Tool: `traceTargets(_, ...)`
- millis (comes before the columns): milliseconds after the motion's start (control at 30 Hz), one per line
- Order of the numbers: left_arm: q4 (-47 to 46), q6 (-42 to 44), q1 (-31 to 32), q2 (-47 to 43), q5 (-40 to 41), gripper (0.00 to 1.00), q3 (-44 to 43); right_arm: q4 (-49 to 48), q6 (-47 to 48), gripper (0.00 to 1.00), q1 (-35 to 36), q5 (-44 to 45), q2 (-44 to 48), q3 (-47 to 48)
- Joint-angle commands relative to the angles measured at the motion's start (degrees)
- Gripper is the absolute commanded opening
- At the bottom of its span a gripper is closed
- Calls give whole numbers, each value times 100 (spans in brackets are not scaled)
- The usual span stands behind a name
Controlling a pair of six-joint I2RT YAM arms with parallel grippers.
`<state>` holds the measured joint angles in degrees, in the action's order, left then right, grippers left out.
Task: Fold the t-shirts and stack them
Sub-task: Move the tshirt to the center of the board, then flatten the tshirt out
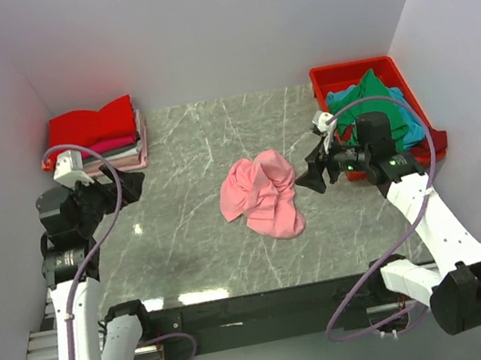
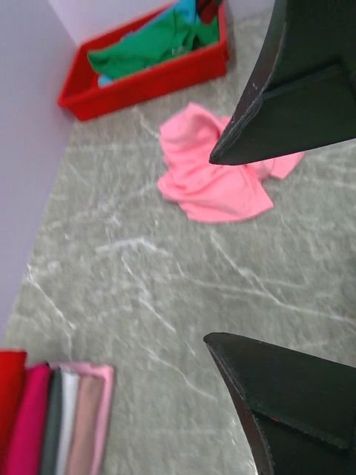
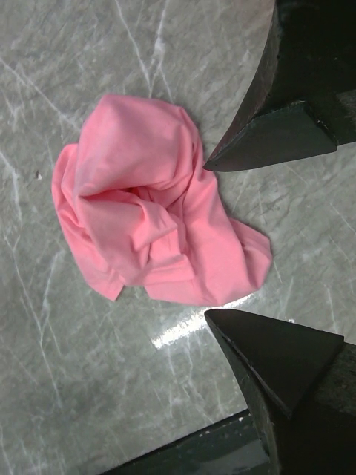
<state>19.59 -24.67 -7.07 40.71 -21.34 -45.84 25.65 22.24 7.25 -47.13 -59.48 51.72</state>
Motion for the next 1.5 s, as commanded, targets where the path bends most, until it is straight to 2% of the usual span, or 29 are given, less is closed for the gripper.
traceTargets(0, -8, -293, 13, 200, -563, 99, -503, -131, 131, 80, -65, -463, 25, 31)
traceTargets(67, -70, -495, 4, 323, -932, 99, -574, -78, 105, 80, -65, -463, 24, 57)
traceTargets(200, -219, -846, 39, 701, -1504, 93, -645, -95, 79, 80, -74, -367, 86, 66)
traceTargets(367, -298, -865, 671, 1035, -1365, 90, -750, -78, 70, 79, -74, -261, 77, 75)
traceTargets(500, -246, -584, 1601, 1535, -882, 86, -952, -51, 79, 79, -74, -252, 60, 66)
traceTargets(667, -175, -381, 2472, 2142, -117, 83, -1294, -78, 105, 79, -74, -209, 51, 57)
traceTargets(833, -131, -232, 3491, 3082, 577, 78, -1708, -60, 140, 79, -92, -173, -2, 57)
traceTargets(933, -158, -188, 3957, 3627, 719, 74, -1945, -69, 140, 79, -109, -138, -2, 39)
traceTargets(1167, 61, 102, 4863, 4866, 1465, 71, -2648, -16, 175, 78, -127, -164, -90, 57)
traceTargets(1333, 430, 331, 5382, 5728, 2589, 67, -3254, -25, 184, 78, -136, -147, -116, 48)
traceTargets(1467, 791, 401, 5585, 6282, 3276, 61, -3755, -16, 184, 78, -153, -147, -134, 48)
